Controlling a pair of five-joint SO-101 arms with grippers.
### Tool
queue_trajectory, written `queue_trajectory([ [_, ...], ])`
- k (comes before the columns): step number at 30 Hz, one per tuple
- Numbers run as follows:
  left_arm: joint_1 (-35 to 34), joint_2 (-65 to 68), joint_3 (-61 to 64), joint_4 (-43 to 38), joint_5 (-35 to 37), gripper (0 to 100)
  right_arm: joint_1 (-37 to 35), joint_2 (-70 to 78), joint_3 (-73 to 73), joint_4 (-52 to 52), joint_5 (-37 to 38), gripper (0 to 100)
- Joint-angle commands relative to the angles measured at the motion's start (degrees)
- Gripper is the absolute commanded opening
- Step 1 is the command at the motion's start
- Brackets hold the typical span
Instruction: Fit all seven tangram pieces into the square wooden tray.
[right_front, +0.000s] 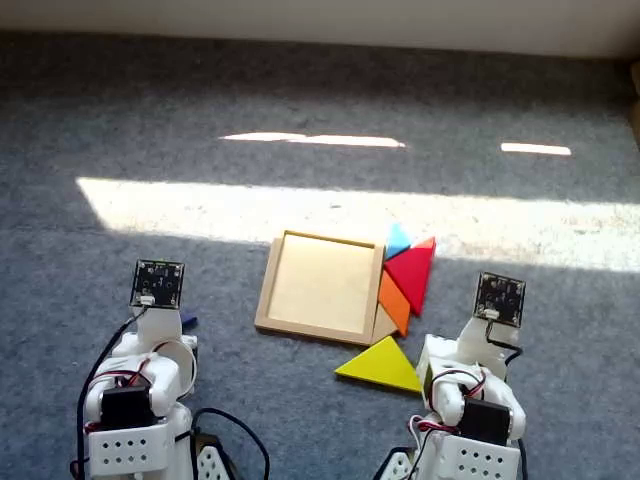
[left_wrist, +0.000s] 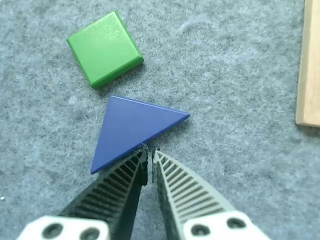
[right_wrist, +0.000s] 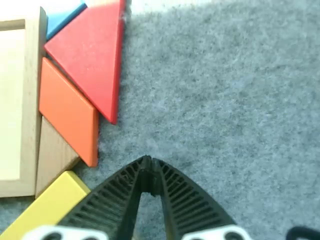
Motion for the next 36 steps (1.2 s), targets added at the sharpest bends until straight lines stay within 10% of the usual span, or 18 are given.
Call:
queue_trajectory([
  [1, -0.75, -2.33, 1.10, 0.44, -0.35, 4, 0.66, -0.13, 8.40, 0.22, 0.44, 0.6],
  [26, -0.75, -2.33, 1.10, 0.44, -0.35, 4, 0.84, -0.13, 7.52, -2.95, 0.44, 0.9],
  [36, -0.75, -2.33, 1.10, 0.44, -0.35, 4, 1.80, 0.57, -20.97, 4.62, 0.09, 0.5],
])
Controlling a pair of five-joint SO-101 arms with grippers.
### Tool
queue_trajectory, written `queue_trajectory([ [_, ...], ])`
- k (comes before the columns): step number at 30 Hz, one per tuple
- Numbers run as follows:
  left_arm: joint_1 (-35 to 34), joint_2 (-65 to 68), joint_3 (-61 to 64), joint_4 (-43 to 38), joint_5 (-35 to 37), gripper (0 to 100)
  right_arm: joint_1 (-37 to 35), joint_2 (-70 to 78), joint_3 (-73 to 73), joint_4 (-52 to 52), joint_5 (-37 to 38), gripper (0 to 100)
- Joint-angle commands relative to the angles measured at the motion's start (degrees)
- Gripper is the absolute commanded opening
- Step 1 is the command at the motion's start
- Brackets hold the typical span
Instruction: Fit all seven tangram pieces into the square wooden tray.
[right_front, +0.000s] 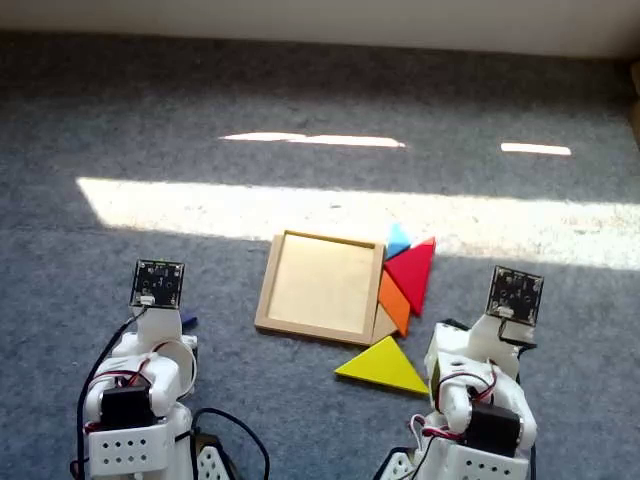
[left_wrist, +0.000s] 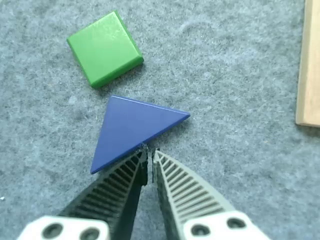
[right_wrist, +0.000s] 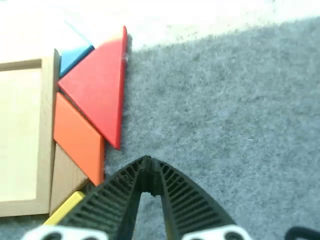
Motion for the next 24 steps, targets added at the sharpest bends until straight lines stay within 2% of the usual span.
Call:
queue_trajectory([
  [1, -0.75, -2.33, 1.10, 0.44, -0.35, 4, 0.66, 0.66, -13.67, 3.38, 0.09, 0.5],
  [6, -0.75, -2.33, 1.10, 0.44, -0.35, 4, 0.66, 4.35, -21.23, 3.30, 0.00, 0.5],
  [14, -0.75, -2.33, 1.10, 0.44, -0.35, 4, -0.13, 35.74, -33.36, 2.77, -3.52, 0.5],
  [24, -0.75, -2.33, 1.10, 0.44, -0.35, 4, -4.53, 61.32, -38.81, -9.27, -3.16, 0.5],
])
